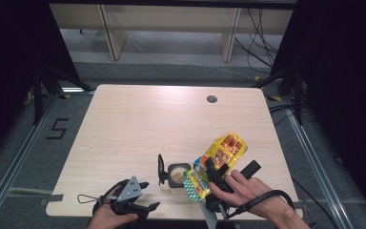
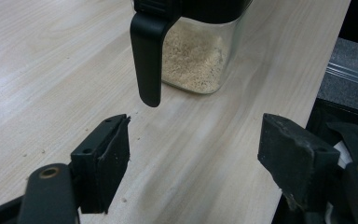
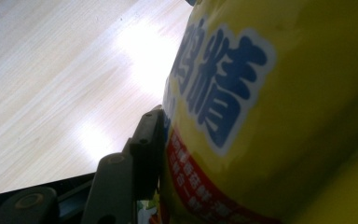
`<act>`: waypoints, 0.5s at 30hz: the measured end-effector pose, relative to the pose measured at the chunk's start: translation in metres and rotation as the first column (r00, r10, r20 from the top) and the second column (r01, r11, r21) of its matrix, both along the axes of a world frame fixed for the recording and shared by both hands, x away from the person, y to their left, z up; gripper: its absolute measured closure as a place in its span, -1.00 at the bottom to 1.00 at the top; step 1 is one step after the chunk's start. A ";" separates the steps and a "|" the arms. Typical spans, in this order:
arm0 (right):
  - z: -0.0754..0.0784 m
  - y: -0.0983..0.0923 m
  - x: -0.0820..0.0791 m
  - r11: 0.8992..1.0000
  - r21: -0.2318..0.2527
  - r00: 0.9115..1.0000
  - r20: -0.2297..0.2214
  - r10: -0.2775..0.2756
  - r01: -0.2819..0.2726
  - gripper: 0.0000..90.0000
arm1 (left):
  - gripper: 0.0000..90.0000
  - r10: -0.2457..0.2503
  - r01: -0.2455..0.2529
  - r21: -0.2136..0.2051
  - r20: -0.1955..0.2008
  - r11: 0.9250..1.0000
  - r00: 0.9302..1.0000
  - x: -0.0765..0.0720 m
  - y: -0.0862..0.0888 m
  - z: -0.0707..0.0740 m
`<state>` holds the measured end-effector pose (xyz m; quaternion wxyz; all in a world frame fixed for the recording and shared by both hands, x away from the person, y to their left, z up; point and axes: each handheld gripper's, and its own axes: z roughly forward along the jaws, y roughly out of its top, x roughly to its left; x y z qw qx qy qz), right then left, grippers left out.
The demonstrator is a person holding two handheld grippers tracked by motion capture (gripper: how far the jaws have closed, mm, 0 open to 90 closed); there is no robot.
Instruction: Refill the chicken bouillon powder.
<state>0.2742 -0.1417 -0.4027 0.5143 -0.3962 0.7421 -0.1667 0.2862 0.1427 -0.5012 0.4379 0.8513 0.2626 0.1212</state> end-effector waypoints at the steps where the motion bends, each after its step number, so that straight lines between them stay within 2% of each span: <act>1: 0.000 0.000 0.000 1.000 -0.001 1.000 0.002 0.000 0.000 0.23 | -0.46 0.000 0.000 0.000 0.000 1.000 1.000 0.000 0.000 0.000; 2: 0.000 0.000 0.000 1.000 -0.003 1.000 0.003 0.001 -0.001 0.23 | -0.46 -0.008 0.007 0.005 0.008 1.000 1.000 0.001 0.000 0.000; 8: 0.001 0.000 0.001 1.000 -0.007 1.000 -0.002 -0.001 0.001 0.23 | -0.46 0.001 -0.001 -0.005 -0.007 1.000 1.000 0.000 0.000 0.000; 15: 0.001 0.000 0.000 1.000 -0.006 1.000 0.001 -0.004 0.004 0.24 | -0.46 -0.006 0.006 0.004 0.007 1.000 1.000 0.000 0.000 0.000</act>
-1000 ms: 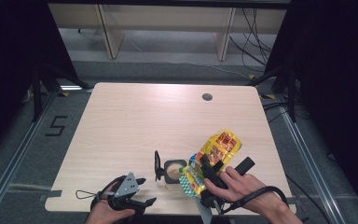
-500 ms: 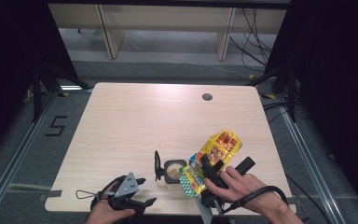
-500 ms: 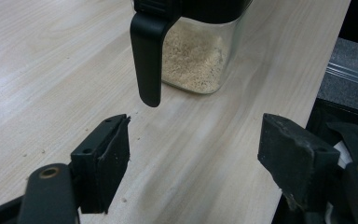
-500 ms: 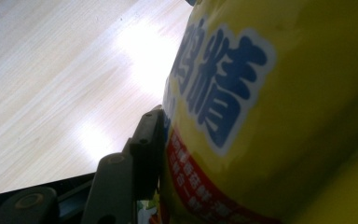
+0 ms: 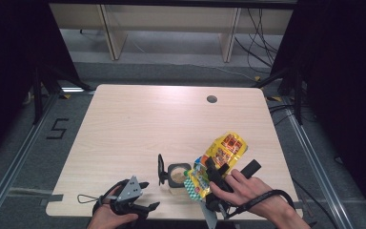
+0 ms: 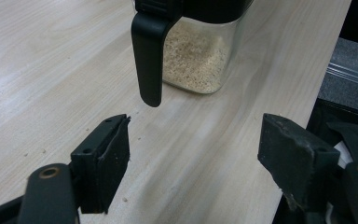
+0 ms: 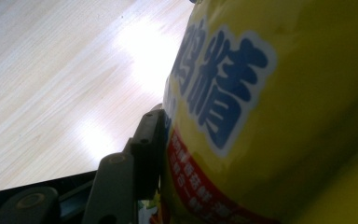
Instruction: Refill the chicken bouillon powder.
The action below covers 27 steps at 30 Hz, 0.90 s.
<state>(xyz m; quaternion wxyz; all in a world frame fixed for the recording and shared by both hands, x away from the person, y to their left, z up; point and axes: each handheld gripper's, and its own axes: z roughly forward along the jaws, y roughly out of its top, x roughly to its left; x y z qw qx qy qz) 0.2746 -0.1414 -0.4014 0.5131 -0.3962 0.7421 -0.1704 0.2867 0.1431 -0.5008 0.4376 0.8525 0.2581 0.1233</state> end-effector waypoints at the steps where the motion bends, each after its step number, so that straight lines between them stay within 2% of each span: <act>1: 0.001 0.000 0.000 1.000 0.003 1.000 0.000 0.006 -0.006 0.25 | -0.46 0.003 -0.003 -0.002 -0.003 1.000 1.000 0.000 0.000 0.000; 12: 0.001 0.001 0.002 1.000 -0.001 1.000 -0.011 0.005 -0.005 0.29 | -0.46 0.007 -0.007 -0.005 -0.010 1.000 1.000 -0.001 0.000 0.000; 17: 0.001 -0.001 0.003 1.000 0.004 1.000 -0.012 -0.011 0.011 0.32 | -0.45 0.007 -0.008 -0.016 -0.021 1.000 1.000 -0.001 -0.001 0.000; 19: 0.001 -0.001 0.003 1.000 0.001 1.000 -0.013 0.000 0.000 0.32 | -0.46 0.000 0.000 -0.009 -0.028 1.000 1.000 -0.001 0.000 0.001; 20: 0.001 -0.001 0.004 1.000 0.008 1.000 -0.019 0.006 -0.006 0.33 | -0.45 -0.005 0.005 -0.008 -0.032 1.000 0.999 -0.001 0.000 0.001; 22: 0.001 -0.002 0.003 1.000 0.024 1.000 -0.018 -0.010 0.011 0.33 | -0.46 0.007 -0.007 -0.003 -0.009 1.000 1.000 -0.001 0.000 0.000; 25: 0.001 -0.002 0.004 1.000 0.018 1.000 -0.015 0.002 -0.001 0.33 | -0.45 0.000 0.000 -0.007 -0.025 1.000 1.000 -0.001 0.000 0.001; 26: 0.000 -0.002 0.003 0.999 0.041 0.999 -0.029 -0.026 0.027 0.33 | -0.45 -0.005 0.004 -0.008 -0.031 1.000 0.999 -0.001 0.000 0.001; 27: 0.000 -0.003 0.003 0.999 0.047 0.999 -0.027 -0.022 0.023 0.33 | -0.45 -0.006 0.005 -0.007 -0.033 1.000 0.999 -0.001 0.000 0.001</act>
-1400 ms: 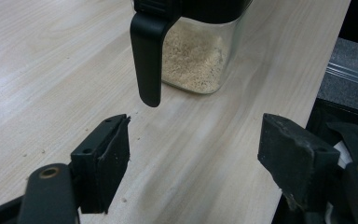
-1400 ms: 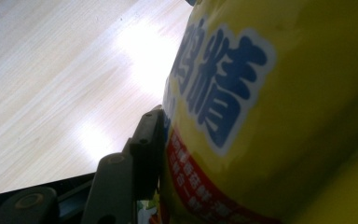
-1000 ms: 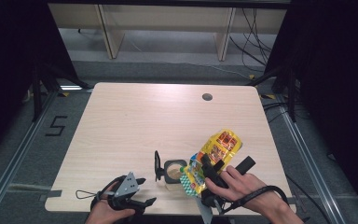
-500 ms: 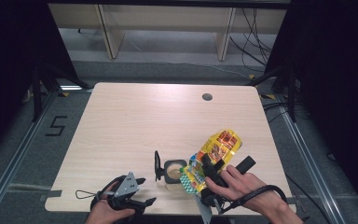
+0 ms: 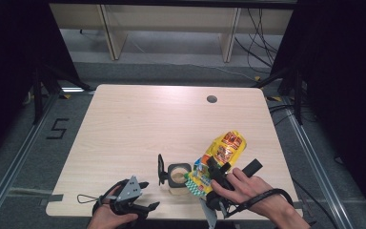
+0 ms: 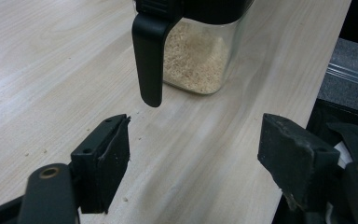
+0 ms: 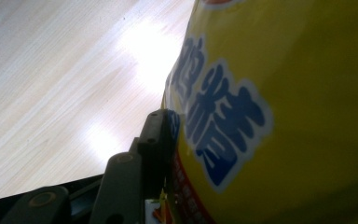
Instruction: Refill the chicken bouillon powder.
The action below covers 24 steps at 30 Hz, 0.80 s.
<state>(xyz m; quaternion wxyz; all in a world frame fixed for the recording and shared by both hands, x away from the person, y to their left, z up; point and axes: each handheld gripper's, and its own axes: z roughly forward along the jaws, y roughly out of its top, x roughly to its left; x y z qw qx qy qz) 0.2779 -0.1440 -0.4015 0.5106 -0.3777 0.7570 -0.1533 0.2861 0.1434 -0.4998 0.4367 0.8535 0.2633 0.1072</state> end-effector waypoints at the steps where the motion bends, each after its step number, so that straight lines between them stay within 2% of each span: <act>1: 0.001 0.000 0.001 1.000 -0.019 1.000 0.000 0.012 -0.012 0.34 | -0.45 0.002 -0.002 -0.001 0.002 1.000 1.000 0.000 0.000 0.000; 2: 0.001 0.001 0.002 1.000 -0.019 1.000 -0.007 0.001 -0.001 0.34 | -0.45 0.002 -0.002 -0.001 0.002 1.000 1.000 0.000 0.000 0.000; 3: 0.002 0.001 0.002 0.999 -0.032 1.000 0.009 0.010 -0.010 0.34 | -0.45 0.001 -0.001 -0.001 0.001 1.000 1.000 0.000 0.000 0.000; 4: 0.000 -0.001 0.001 1.000 0.010 1.000 -0.001 -0.015 0.015 0.34 | -0.45 0.000 0.000 0.004 0.005 1.000 1.000 0.000 0.000 0.000; 5: 0.001 0.000 0.004 1.000 -0.004 1.000 -0.011 -0.001 0.001 0.34 | -0.45 0.000 0.000 0.004 0.006 1.000 1.000 0.000 0.000 0.000; 7: 0.000 -0.001 0.004 0.999 0.029 1.000 -0.007 -0.021 0.021 0.34 | -0.45 -0.001 0.001 0.005 0.006 1.000 1.000 0.000 0.000 0.000; 8: 0.002 0.000 0.006 1.000 0.003 1.000 0.006 0.003 -0.003 0.34 | -0.45 -0.001 0.001 0.004 0.006 1.000 1.000 0.000 0.000 0.000; 9: 0.001 0.000 0.006 1.000 0.006 1.000 -0.005 0.003 -0.003 0.34 | -0.45 0.000 0.000 0.004 0.005 1.000 1.000 0.000 0.000 0.000; 10: 0.000 -0.001 0.005 0.999 0.036 1.000 -0.002 -0.018 0.018 0.34 | -0.45 0.001 -0.001 0.005 0.003 1.000 1.000 0.000 0.000 0.000; 11: -0.001 -0.001 0.005 0.999 0.040 0.999 -0.015 -0.029 0.030 0.34 | -0.45 0.008 -0.008 -0.004 0.011 1.000 1.000 0.000 -0.001 -0.001; 14: 0.000 -0.001 0.006 0.999 0.035 1.000 -0.011 -0.026 0.026 0.34 | -0.45 0.010 -0.010 -0.004 0.016 1.000 1.000 0.000 -0.001 -0.001; 17: -0.002 -0.002 0.006 0.997 0.070 1.000 -0.012 -0.025 0.026 0.34 | -0.45 0.006 -0.006 0.006 0.030 1.000 1.000 0.000 0.000 -0.001; 18: 0.000 0.000 0.008 1.000 0.030 1.000 -0.002 0.004 -0.004 0.34 | -0.45 0.001 -0.001 0.009 0.035 1.000 0.999 0.001 0.000 -0.001; 19: 0.000 -0.001 0.007 0.999 0.039 0.999 -0.015 -0.033 0.033 0.34 | -0.45 0.012 -0.012 0.002 0.024 1.000 1.000 0.000 0.000 -0.001; 20: 0.000 -0.001 0.007 0.998 0.036 0.999 -0.014 -0.042 0.042 0.34 | -0.45 0.011 -0.011 -0.005 0.015 1.000 1.000 0.000 -0.001 -0.001; 21: 0.000 -0.002 0.007 0.999 0.036 1.000 0.001 -0.016 0.016 0.34 | -0.45 -0.002 0.002 0.005 0.004 1.000 1.000 0.000 0.000 0.000; 22: 0.000 -0.001 0.007 0.999 0.033 0.999 -0.017 -0.042 0.043 0.34 | -0.45 0.000 0.000 0.004 0.006 1.000 1.000 0.000 0.000 0.000; 24: 0.000 -0.002 0.008 0.999 0.039 1.000 -0.002 -0.021 0.021 0.34 | -0.45 0.000 0.000 0.003 0.005 1.000 1.000 0.000 0.000 0.000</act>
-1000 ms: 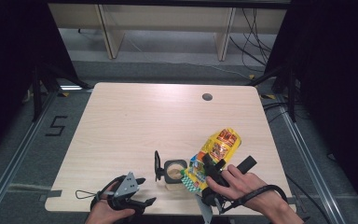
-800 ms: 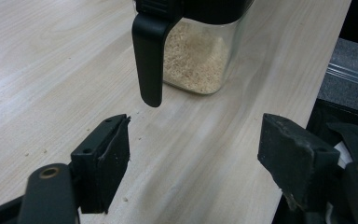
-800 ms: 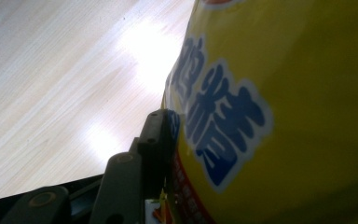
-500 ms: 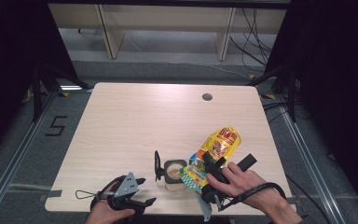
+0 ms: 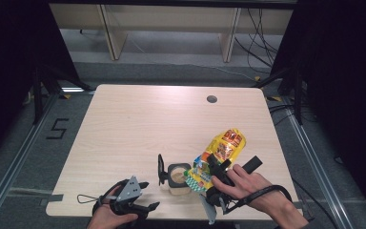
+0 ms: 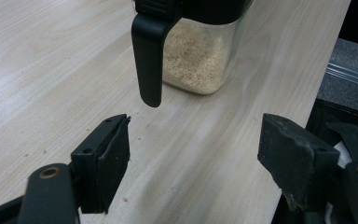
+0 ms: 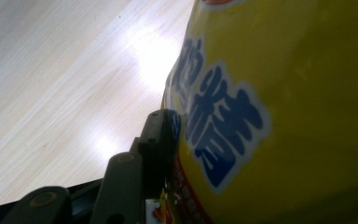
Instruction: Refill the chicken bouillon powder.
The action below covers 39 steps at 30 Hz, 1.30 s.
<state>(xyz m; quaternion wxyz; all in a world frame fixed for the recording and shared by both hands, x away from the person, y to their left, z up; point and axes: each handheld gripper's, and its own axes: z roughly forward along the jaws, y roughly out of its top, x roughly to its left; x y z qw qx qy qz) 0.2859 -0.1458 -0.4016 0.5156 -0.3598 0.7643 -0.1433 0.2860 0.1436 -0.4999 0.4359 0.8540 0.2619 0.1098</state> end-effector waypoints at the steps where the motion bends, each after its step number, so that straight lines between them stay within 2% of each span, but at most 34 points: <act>1: -0.001 0.000 0.000 1.000 0.021 1.000 -0.017 -0.015 0.016 0.34 | -0.45 0.006 -0.006 -0.007 0.008 1.000 1.000 0.000 -0.001 -0.001; 2: -0.002 -0.001 0.000 0.999 0.032 1.000 -0.022 -0.018 0.019 0.34 | -0.45 0.009 -0.009 0.000 0.020 1.000 1.000 0.000 0.000 -0.001; 4: 0.002 0.001 0.002 1.000 -0.029 1.000 -0.007 0.011 -0.011 0.34 | -0.45 0.010 -0.010 0.000 0.019 1.000 1.000 0.000 0.000 -0.001; 7: -0.002 -0.001 0.000 0.999 0.046 0.999 -0.023 -0.025 0.026 0.34 | -0.45 0.011 -0.011 -0.001 0.019 1.000 1.000 0.000 0.000 -0.001; 9: 0.000 0.000 0.001 1.000 0.022 1.000 -0.016 -0.020 0.020 0.34 | -0.45 0.001 -0.002 0.006 0.029 1.000 1.000 0.001 0.000 -0.001; 10: 0.002 0.001 0.001 1.000 -0.024 1.000 -0.002 -0.007 0.007 0.34 | -0.45 0.000 0.000 0.007 0.030 1.000 1.000 0.001 0.000 0.000; 12: 0.001 0.000 0.001 1.000 -0.001 1.000 -0.004 -0.014 0.014 0.34 | -0.45 0.001 -0.001 0.005 0.030 1.000 1.000 0.001 0.000 0.000; 16: 0.002 0.001 0.002 1.000 -0.013 1.000 0.000 -0.009 0.009 0.34 | -0.45 0.011 -0.011 -0.005 0.011 1.000 1.000 0.000 -0.001 -0.001; 17: 0.002 0.001 0.002 1.000 -0.015 1.000 0.001 -0.003 0.003 0.34 | -0.45 0.001 -0.001 -0.002 -0.005 1.000 1.000 0.000 0.000 0.000; 20: 0.000 0.001 0.001 1.000 0.022 1.000 -0.006 -0.010 0.011 0.35 | -0.45 0.001 -0.001 -0.004 -0.004 1.000 1.000 0.000 0.000 0.000; 23: 0.001 0.001 0.002 1.000 0.008 1.000 -0.010 -0.008 0.008 0.35 | -0.45 -0.001 0.001 0.001 -0.002 1.000 1.000 0.000 0.000 0.000; 24: 0.003 0.003 0.003 1.000 -0.028 1.000 -0.005 0.015 -0.015 0.35 | -0.45 0.000 0.000 -0.003 -0.004 1.000 1.000 0.000 0.000 0.000; 26: 0.005 0.004 0.004 0.999 -0.047 1.000 0.002 0.025 -0.025 0.35 | -0.45 -0.004 0.004 0.003 -0.005 1.000 1.000 0.000 0.000 0.000; 29: 0.004 0.003 0.003 0.999 -0.035 1.000 0.007 0.026 -0.026 0.35 | -0.45 -0.002 0.002 0.003 -0.005 1.000 1.000 0.000 0.000 0.000; 30: 0.004 0.004 0.004 0.999 -0.044 1.000 -0.002 0.020 -0.020 0.35 | -0.45 -0.003 0.003 0.003 -0.005 1.000 1.000 0.000 0.000 0.000; 31: 0.004 0.004 0.003 0.999 -0.043 1.000 0.009 0.026 -0.025 0.35 | -0.45 -0.003 0.003 0.003 -0.004 1.000 1.000 0.000 0.000 0.001; 39: 0.004 0.003 0.003 0.999 -0.042 1.000 0.008 0.018 -0.017 0.35 | -0.45 0.000 0.000 0.001 -0.001 1.000 1.000 0.000 0.000 0.000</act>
